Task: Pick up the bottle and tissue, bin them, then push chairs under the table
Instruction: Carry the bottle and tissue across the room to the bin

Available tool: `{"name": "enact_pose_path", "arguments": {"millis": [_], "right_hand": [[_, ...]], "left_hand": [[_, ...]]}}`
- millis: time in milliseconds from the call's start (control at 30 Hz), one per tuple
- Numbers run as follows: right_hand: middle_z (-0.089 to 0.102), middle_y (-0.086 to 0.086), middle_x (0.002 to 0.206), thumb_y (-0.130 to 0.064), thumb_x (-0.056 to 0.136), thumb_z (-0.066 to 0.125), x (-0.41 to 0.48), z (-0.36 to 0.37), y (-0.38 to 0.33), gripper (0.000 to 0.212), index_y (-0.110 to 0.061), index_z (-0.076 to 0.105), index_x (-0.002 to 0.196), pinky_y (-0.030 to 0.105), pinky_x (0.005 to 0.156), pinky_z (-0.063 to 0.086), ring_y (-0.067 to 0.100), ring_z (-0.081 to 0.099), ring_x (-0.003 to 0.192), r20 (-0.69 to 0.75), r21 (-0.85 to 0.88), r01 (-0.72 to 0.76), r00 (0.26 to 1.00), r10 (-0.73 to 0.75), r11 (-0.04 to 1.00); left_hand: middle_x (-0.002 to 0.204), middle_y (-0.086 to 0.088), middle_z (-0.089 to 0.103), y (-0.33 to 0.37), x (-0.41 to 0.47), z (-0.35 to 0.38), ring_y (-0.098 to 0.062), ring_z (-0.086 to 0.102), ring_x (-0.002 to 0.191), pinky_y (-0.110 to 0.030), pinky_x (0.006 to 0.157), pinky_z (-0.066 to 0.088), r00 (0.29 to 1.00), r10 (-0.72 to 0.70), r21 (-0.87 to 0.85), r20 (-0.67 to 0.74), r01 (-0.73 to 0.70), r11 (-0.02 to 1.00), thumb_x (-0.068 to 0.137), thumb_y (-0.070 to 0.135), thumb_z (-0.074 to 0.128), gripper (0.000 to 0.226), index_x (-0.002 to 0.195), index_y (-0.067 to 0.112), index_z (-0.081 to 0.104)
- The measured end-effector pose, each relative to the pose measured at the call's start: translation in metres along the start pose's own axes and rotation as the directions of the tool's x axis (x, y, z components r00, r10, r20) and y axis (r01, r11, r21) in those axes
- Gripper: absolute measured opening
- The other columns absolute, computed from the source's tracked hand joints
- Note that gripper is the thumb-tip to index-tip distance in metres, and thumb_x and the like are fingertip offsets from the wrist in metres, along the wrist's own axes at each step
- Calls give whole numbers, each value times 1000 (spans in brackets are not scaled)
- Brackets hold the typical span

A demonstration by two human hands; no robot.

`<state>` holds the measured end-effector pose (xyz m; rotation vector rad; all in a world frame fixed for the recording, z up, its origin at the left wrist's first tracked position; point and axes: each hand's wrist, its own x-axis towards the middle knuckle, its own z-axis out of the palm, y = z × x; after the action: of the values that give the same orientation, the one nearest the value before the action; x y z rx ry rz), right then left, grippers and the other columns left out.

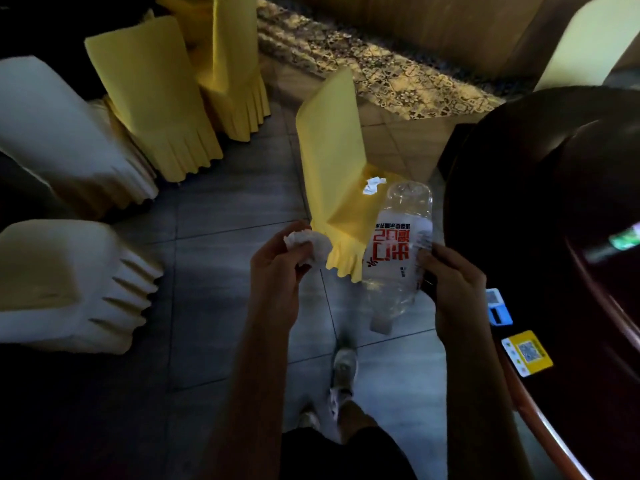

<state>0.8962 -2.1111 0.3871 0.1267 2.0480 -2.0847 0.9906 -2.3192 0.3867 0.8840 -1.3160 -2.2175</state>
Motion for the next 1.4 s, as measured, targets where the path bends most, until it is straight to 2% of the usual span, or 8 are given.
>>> {"name": "enact_pose_path", "arguments": {"millis": [367, 667, 833, 933, 1000, 1133, 1267, 1400], "right_hand": [[82, 3, 96, -1, 97, 62, 178, 30, -25, 23, -16, 78, 103, 33, 72, 63, 18, 79, 90, -74, 81, -32, 997, 38, 996], [80, 15, 103, -2, 96, 65, 305, 52, -42, 20, -8, 78, 109, 47, 84, 62, 31, 78, 96, -139, 141, -135, 978, 155, 981], [77, 21, 109, -2, 96, 65, 368, 63, -29, 23, -1, 74, 117, 45, 81, 62, 36, 76, 101, -205, 141, -203, 951, 229, 969], [77, 21, 111, -2, 96, 64, 409, 73, -22, 25, -1, 73, 120, 48, 86, 62, 37, 75, 103, -245, 146, -224, 936, 255, 964], [77, 20, 111, -2, 97, 64, 440, 81, -18, 25, -1, 73, 120, 49, 87, 61, 36, 75, 102, -274, 153, -229, 925, 264, 961], [78, 19, 108, -3, 97, 64, 501, 99, -7, 24, -3, 74, 118, 43, 80, 61, 36, 76, 101, -345, 166, -237, 895, 281, 957], [79, 18, 106, -2, 97, 63, 553, 115, 3, 25, -4, 74, 119, 45, 80, 60, 35, 76, 99, -409, 169, -247, 863, 296, 954], [81, 9, 99, -3, 99, 60, 590, 118, 20, 22, -13, 76, 111, 40, 78, 60, 25, 79, 93, -428, 129, -249, 859, 280, 960]], "left_hand": [[90, -12, 78, 13, 165, 96, -21, 75, 83, -27, 71, 60, 989, -71, 42, 129, 66, 997, 97, -1, 54, 26, 120, 2, 66], [104, -9, 78, 13, 295, 163, -24, 75, 98, -37, 90, 60, 974, -188, 112, 125, 175, 978, 84, -1, 72, 29, 109, 15, 71], [104, -12, 76, 7, 377, 194, -26, 75, 92, -31, 74, 62, 965, -243, 155, 94, 227, 961, 80, -4, 75, 35, 108, 16, 72], [85, -4, 77, 2, 430, 215, -21, 71, 79, -25, 64, 57, 959, -249, 275, 138, 205, 939, 81, -5, 76, 31, 94, 23, 77], [80, -6, 74, -4, 467, 230, -24, 65, 81, -33, 70, 53, 946, -257, 354, 196, 177, 918, 82, -7, 74, 34, 85, 26, 79], [90, -9, 77, -16, 539, 258, -21, 68, 80, -32, 73, 54, 934, -298, 444, 199, 185, 877, 76, -10, 75, 42, 105, 21, 77], [83, -3, 77, -27, 603, 283, -15, 69, 74, -28, 67, 56, 914, -308, 505, 265, 141, 852, 73, -2, 79, 40, 93, 33, 77], [91, 0, 80, -55, 657, 303, -20, 76, 89, -40, 82, 61, 884, -351, 593, 310, 108, 798, 75, -5, 78, 45, 107, 27, 75]]}}
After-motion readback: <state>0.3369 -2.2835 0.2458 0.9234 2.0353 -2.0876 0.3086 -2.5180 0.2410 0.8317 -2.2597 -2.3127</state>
